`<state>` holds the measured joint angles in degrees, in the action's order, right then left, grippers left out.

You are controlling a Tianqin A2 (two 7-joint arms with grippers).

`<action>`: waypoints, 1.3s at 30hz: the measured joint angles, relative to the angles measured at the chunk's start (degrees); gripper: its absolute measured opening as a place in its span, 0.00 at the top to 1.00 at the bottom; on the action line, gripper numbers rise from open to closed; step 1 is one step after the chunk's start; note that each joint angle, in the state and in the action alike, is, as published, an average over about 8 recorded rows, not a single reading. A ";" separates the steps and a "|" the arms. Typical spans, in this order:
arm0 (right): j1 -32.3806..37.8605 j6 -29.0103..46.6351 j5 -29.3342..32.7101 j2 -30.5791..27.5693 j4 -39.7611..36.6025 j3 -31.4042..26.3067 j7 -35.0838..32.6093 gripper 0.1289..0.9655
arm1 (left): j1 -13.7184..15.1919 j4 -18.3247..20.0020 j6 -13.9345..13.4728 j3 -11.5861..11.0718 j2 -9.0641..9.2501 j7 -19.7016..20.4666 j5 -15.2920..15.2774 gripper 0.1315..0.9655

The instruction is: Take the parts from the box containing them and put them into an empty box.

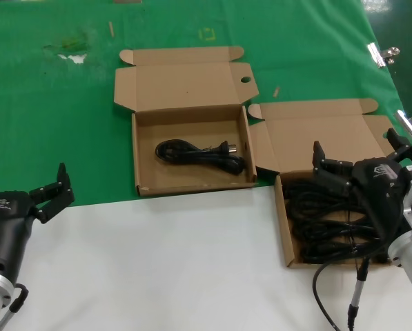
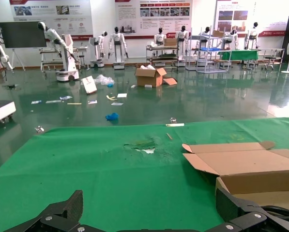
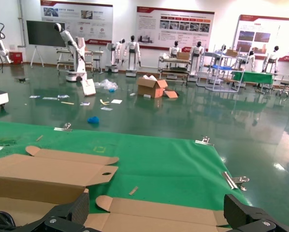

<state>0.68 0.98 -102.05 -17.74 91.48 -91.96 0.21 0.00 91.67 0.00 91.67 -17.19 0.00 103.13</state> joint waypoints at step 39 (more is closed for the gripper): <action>0.00 0.00 0.00 0.00 0.00 0.00 0.00 0.00 | 0.00 0.00 0.00 0.00 0.00 0.00 0.00 0.00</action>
<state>0.68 0.98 -102.05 -17.74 91.48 -91.96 0.21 0.00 91.67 0.00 91.67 -17.19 0.00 103.13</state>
